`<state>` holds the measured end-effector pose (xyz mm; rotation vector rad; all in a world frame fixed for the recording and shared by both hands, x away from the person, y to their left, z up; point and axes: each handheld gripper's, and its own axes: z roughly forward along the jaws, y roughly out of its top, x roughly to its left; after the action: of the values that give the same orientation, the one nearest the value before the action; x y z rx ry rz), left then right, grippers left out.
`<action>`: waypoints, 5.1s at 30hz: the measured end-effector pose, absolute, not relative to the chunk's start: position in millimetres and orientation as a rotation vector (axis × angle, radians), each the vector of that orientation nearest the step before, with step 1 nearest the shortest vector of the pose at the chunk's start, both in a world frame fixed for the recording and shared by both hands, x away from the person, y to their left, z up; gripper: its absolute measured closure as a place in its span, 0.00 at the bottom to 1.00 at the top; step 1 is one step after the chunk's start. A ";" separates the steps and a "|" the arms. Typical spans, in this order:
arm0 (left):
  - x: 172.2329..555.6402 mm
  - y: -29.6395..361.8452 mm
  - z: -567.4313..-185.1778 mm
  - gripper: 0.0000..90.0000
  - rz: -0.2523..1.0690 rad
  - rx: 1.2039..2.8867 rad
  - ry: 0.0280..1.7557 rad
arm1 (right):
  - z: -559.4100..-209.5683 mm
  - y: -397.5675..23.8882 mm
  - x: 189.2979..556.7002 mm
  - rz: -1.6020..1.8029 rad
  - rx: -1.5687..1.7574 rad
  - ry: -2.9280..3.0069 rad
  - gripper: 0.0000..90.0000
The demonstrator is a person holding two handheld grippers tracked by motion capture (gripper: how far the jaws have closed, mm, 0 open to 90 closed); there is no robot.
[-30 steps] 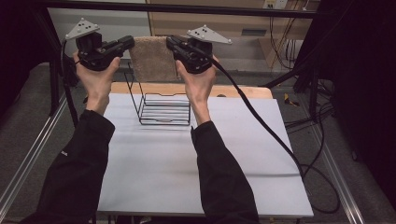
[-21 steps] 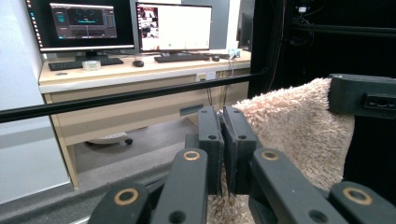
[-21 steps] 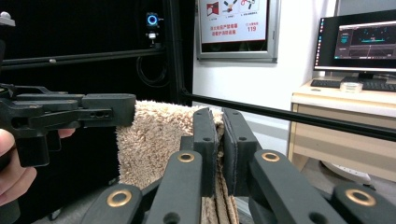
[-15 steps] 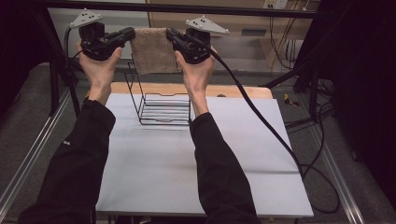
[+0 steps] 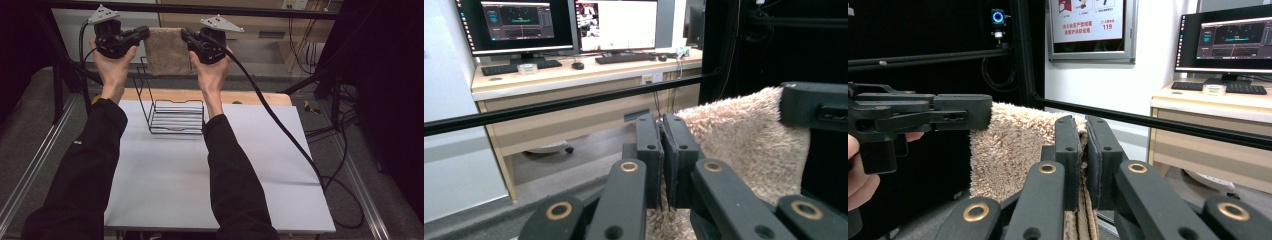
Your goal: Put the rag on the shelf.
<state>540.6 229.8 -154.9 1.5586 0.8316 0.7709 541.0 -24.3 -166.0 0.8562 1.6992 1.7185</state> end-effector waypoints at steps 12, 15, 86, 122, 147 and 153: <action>541.1 233.4 -173.5 0.96 0.764 1.607 0.825 | -185.2 -21.9 546.7 1.661 0.862 1.762 0.95; 536.2 236.1 -177.6 0.96 0.769 1.612 0.810 | -189.8 -21.7 544.6 1.666 0.855 1.774 0.95; 488.4 240.9 -210.3 0.91 0.574 1.735 0.866 | -240.6 -24.8 506.5 1.546 0.775 2.029 0.93; 489.5 236.5 -237.3 1.00 0.566 1.871 0.865 | -236.4 -32.7 500.1 1.611 0.784 2.031 0.80; 493.7 236.0 -255.6 0.94 0.582 1.873 0.887 | -262.1 -33.2 508.2 1.507 0.858 2.107 0.93; 484.5 240.1 -251.7 0.79 0.570 1.883 0.892 | -254.5 -47.4 494.1 1.531 0.845 2.109 0.83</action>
<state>484.5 240.1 -251.7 1.8833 0.8921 0.5698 494.1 -47.4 -254.5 0.8452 2.1086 1.5309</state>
